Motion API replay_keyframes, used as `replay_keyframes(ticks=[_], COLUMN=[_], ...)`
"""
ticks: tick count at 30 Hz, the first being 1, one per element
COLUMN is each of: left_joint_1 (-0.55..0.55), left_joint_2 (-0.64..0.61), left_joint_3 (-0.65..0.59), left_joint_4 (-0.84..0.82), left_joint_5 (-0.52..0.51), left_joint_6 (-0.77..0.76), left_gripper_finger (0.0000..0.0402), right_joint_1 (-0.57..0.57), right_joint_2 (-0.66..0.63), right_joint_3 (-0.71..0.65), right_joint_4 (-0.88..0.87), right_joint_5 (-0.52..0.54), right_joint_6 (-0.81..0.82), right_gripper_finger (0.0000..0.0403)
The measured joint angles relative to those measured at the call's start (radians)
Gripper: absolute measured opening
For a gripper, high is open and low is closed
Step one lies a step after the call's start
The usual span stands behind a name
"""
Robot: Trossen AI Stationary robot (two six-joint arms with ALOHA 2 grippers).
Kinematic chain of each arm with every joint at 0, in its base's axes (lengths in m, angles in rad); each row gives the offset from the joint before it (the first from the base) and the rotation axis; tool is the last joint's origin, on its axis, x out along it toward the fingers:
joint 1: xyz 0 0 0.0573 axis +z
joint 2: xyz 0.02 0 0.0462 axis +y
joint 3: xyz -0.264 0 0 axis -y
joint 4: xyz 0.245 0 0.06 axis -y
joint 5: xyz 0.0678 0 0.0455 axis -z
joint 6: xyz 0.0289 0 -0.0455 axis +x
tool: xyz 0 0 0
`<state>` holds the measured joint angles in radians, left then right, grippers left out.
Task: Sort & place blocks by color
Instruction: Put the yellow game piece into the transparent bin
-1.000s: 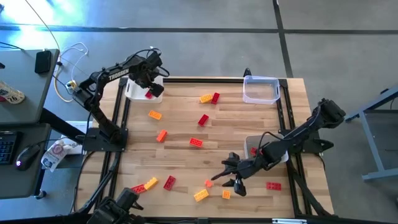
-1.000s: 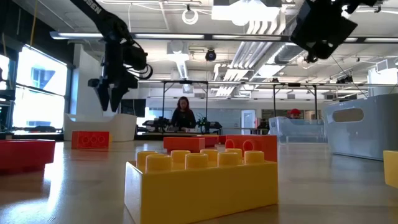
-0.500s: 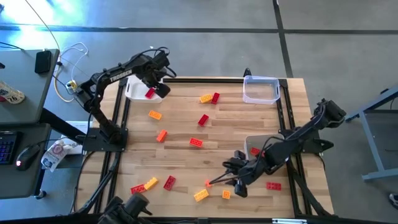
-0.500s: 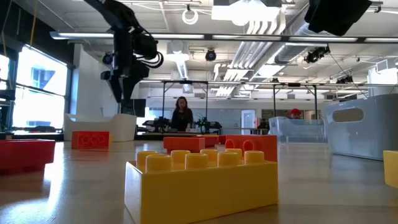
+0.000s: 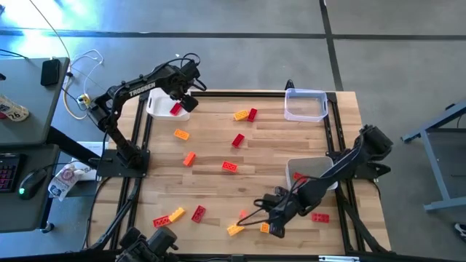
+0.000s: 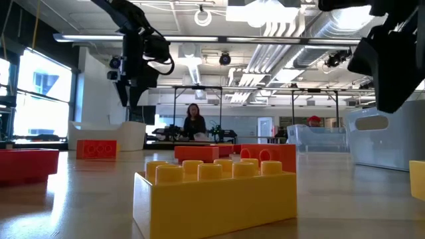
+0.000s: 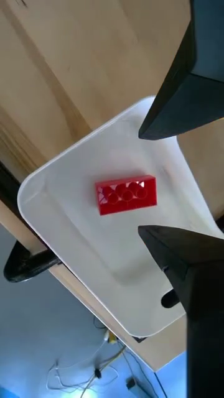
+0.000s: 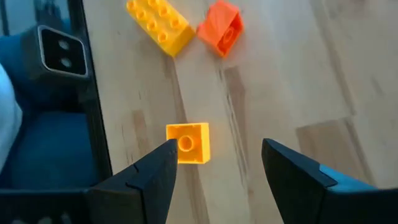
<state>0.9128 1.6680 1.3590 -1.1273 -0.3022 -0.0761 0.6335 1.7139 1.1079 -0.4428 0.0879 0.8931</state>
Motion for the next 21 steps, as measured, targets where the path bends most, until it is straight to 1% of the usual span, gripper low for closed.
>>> replay_keyframes(ticks=[4,8,12,17,21], left_joint_1=[-0.001,-0.001,-0.001,-0.001,-0.001], left_joint_2=[0.000,0.000,0.000,0.000,0.000], left_joint_3=[0.000,0.000,0.000,0.000,0.000], left_joint_4=[0.001,0.002,0.002,0.002,0.003], left_joint_5=[-0.001,0.000,0.002,0.007,0.006], left_joint_6=[0.000,0.000,0.000,0.000,0.000], left_gripper_finger=[0.0223,0.0223,0.0223,0.0223,0.0223], right_joint_1=[0.013,0.020,0.024,0.028,0.032], right_joint_2=[0.049,0.117,0.183,0.241,0.259], right_joint_3=[0.077,0.160,0.225,0.271,0.279], right_joint_4=[-0.029,-0.117,-0.204,-0.211,-0.204], right_joint_5=[0.034,0.060,0.041,0.013,0.007], right_joint_6=[-0.034,-0.089,-0.097,-0.107,-0.104], right_gripper_finger=[0.0220,0.0220,0.0220,0.0220,0.0220])
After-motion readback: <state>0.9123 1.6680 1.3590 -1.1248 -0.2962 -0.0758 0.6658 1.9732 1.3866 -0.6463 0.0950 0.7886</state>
